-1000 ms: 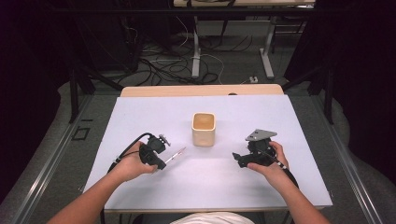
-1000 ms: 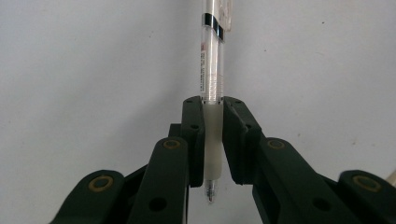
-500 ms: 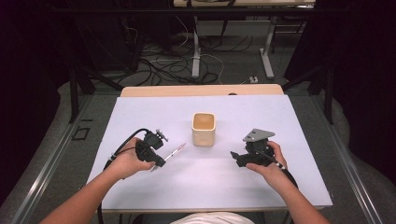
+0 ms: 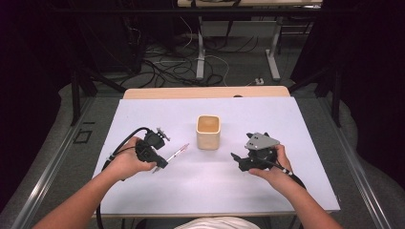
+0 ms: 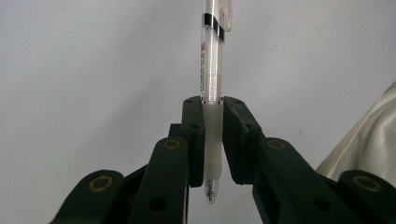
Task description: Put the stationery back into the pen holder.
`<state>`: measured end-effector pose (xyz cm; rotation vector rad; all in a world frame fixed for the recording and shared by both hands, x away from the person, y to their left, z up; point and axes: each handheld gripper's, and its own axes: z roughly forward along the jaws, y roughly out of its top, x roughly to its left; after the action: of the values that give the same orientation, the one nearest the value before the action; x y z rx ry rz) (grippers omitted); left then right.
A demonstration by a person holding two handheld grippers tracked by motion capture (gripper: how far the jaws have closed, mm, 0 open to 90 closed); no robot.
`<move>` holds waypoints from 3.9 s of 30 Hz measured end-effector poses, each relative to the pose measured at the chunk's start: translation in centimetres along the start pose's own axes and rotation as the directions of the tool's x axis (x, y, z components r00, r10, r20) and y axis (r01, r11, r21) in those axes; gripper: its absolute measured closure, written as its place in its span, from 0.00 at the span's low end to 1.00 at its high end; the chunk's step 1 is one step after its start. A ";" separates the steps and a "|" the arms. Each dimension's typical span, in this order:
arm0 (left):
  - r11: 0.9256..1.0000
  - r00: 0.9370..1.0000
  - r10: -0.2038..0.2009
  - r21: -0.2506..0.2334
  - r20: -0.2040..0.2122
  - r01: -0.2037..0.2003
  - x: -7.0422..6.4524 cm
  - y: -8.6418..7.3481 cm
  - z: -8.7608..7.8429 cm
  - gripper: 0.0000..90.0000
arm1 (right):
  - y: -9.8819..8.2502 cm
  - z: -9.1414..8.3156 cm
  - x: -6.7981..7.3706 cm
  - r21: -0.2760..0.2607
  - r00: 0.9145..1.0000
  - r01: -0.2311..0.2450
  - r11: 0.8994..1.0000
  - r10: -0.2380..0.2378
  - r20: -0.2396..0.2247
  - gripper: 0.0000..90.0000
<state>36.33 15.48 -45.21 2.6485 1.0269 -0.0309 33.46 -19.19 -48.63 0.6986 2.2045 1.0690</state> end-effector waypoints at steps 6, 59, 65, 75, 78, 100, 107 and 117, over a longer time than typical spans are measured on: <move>1.000 1.000 0.004 -0.003 0.009 -0.004 -0.1 0.2 -0.6 0.88 | 1.2 -0.1 0.6 0.002 0.992 0.124 0.992 -0.124 -0.004 0.16; 0.997 0.995 0.079 -0.013 0.063 -0.079 -2.7 3.8 -2.8 0.88 | 7.4 1.6 6.8 -0.110 0.684 0.721 0.684 -0.728 -0.049 0.35; 0.996 0.993 0.090 -0.009 0.076 -0.090 -3.2 4.4 -2.6 0.88 | 7.4 1.7 7.6 -0.081 0.613 0.783 0.617 -0.787 -0.069 0.47; 0.994 0.988 0.113 -0.003 0.103 -0.114 -4.1 5.4 -2.1 0.88 | 7.2 2.5 8.7 -0.074 0.557 0.824 0.561 -0.827 -0.069 0.61; 0.993 0.987 0.116 0.002 0.111 -0.117 -4.3 5.6 -2.0 0.88 | 7.3 2.7 8.7 -0.065 0.525 0.846 0.529 -0.848 -0.070 0.63; 0.992 0.981 0.125 0.010 0.147 -0.128 -5.2 6.8 -0.9 0.88 | 7.1 3.8 10.1 -0.005 0.308 0.951 0.309 -0.950 -0.054 0.81; 0.990 0.978 0.135 0.009 0.161 -0.138 -5.0 6.6 -0.7 0.88 | 7.1 3.7 10.3 0.021 0.274 0.962 0.273 -0.959 -0.067 0.88; 0.993 0.979 0.113 -0.002 0.172 -0.115 -4.8 6.3 -0.8 0.88 | 7.1 3.8 10.7 0.019 0.305 0.952 0.304 -0.950 -0.068 0.89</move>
<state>36.86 8.19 -42.12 2.6526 0.8203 -0.2348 30.15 -6.22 -47.67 -0.6844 2.0799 0.3325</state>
